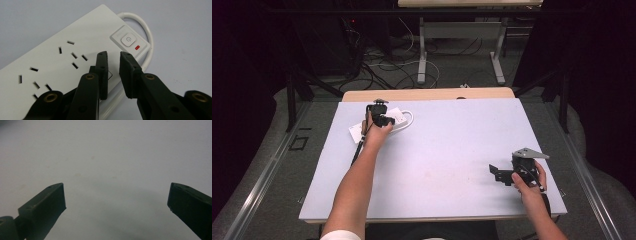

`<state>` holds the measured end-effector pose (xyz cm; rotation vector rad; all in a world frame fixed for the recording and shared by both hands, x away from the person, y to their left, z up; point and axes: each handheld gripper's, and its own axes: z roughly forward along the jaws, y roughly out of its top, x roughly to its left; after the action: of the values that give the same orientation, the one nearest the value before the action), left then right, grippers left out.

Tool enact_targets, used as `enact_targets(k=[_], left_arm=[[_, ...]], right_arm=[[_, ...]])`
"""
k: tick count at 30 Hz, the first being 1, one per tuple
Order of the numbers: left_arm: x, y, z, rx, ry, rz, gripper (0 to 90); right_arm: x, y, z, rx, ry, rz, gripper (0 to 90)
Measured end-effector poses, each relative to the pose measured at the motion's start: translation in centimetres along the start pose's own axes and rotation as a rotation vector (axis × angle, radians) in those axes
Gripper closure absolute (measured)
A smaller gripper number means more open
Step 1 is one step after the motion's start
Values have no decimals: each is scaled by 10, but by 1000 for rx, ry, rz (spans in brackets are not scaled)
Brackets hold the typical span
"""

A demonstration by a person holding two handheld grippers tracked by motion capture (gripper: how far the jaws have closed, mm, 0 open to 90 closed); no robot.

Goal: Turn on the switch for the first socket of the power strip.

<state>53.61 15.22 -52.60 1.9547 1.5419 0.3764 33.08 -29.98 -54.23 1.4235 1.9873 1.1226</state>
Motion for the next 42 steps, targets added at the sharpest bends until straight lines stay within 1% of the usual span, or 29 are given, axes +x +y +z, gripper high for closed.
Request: enact_targets(k=[3,7,9,10,12,14,15,17,18,19,22,23,24,26,28,29,30,32,34,36,37,39,40,41,42], left_arm=[[0,0,-1,0,5,4,738],[0,1,-3,-19,14,-1,714],[1,1,-3,-21,22,8,697],[1,1,-3,-24,24,9,674],[1,1,-5,-21,27,14,662],[0,1,-6,-34,28,13,620],[-1,2,-7,-41,31,21,607],[-2,2,-9,-57,32,25,573],[-2,3,-10,-67,32,28,573],[-2,4,-11,-79,30,39,533],[-1,3,-10,-85,30,37,445],[-1,3,-9,-85,29,31,445],[0,2,-8,-79,28,30,419],[-1,2,-8,-81,26,35,391],[-2,2,-9,-84,14,37,359],[-3,2,-9,-87,13,39,300],[-3,2,-9,-80,14,45,300],[-6,2,-10,-81,15,61,266],[-10,3,-12,-78,3,85,249],[-14,3,-14,-78,9,106,235],[-16,3,-15,-84,10,124,225],[-20,3,-19,-88,12,137,225],[-21,3,-20,-87,16,130,224],[-22,3,-22,-84,11,138,224],[-24,3,-23,-91,3,137,220]], right_arm=[[-1,0,0,-1,0,-2,9],[-1,0,0,0,1,1,9],[-1,0,0,0,1,1,10],[0,0,0,-6,-3,10,10],[-1,0,0,-5,-2,8,10],[-1,0,0,-1,9,10,10],[-1,0,0,-1,10,8,11],[-1,0,0,-2,12,5,11],[-1,0,0,-2,12,5,11],[-1,1,0,-4,12,9,11],[-2,1,-1,-8,13,3,11],[-2,1,-1,-8,13,3,11],[-2,1,-1,-12,10,8,11],[-2,1,-1,-10,13,8,11],[-3,1,-1,-5,12,13,11],[-3,1,-1,-5,13,14,11],[-3,1,-1,-5,13,14,11],[-3,1,-1,-5,12,15,11],[-2,1,-1,-5,10,12,11],[-2,1,-1,-8,7,11,11],[-2,1,-1,-9,10,3,11],[-2,1,-1,-11,9,1,11],[-2,1,-2,-10,9,7,11],[-2,1,-2,-10,9,7,11],[-2,1,-2,-11,7,6,11]])
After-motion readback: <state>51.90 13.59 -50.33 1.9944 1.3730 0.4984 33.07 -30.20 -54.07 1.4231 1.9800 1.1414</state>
